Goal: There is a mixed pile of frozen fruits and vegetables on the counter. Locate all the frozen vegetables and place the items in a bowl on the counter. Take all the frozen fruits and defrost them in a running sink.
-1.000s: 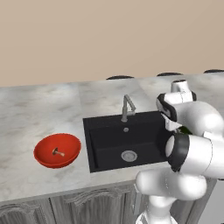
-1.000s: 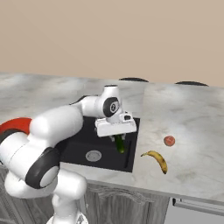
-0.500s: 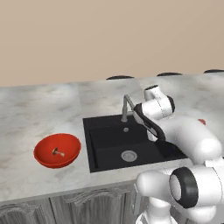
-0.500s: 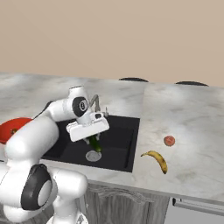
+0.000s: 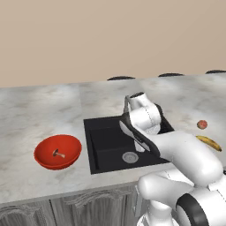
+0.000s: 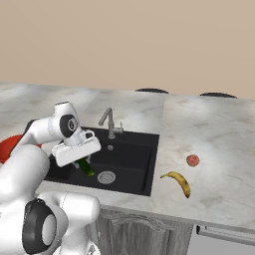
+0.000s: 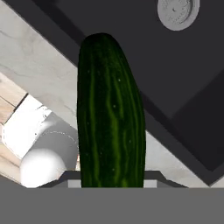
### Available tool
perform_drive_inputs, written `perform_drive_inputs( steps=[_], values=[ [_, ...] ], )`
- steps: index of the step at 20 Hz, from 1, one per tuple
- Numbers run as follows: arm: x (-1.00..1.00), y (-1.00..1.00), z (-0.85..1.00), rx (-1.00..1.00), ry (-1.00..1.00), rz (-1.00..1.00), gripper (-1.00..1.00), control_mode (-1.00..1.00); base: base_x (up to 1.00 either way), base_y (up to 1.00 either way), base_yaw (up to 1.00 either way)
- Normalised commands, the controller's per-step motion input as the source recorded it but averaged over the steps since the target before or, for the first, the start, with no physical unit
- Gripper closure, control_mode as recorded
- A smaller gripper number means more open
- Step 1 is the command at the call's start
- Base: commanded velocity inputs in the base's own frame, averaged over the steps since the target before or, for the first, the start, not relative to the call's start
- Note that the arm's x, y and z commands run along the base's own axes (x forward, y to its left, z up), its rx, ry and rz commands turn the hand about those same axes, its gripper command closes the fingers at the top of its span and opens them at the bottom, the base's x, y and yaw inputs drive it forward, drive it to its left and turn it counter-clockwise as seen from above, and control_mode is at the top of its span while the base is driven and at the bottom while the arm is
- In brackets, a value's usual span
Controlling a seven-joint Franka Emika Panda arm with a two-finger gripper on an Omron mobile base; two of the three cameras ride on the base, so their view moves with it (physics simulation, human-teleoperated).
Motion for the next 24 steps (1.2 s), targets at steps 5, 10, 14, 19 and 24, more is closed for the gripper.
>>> perform_drive_inputs(
  steps=[5, 10, 14, 19, 24],
  values=[
    [0.10, 0.58, 0.08, 0.18, 0.00, 0.13, 1.00, -1.00, 0.00, 0.00, 0.00],
    [0.13, 0.47, 0.08, 0.32, 0.01, 0.17, 1.00, -1.00, 0.00, 0.00, 0.00],
    [0.20, 0.51, 0.16, 0.18, 0.06, 0.18, 1.00, -1.00, 0.00, 0.00, 0.00],
    [0.23, 0.67, 0.50, -0.01, 0.26, 0.16, 1.00, -1.00, 0.00, 0.00, 0.00],
    [0.10, 0.74, 0.44, -0.08, 0.25, 0.05, 1.00, -1.00, 0.00, 0.00, 0.00]
  ],
)
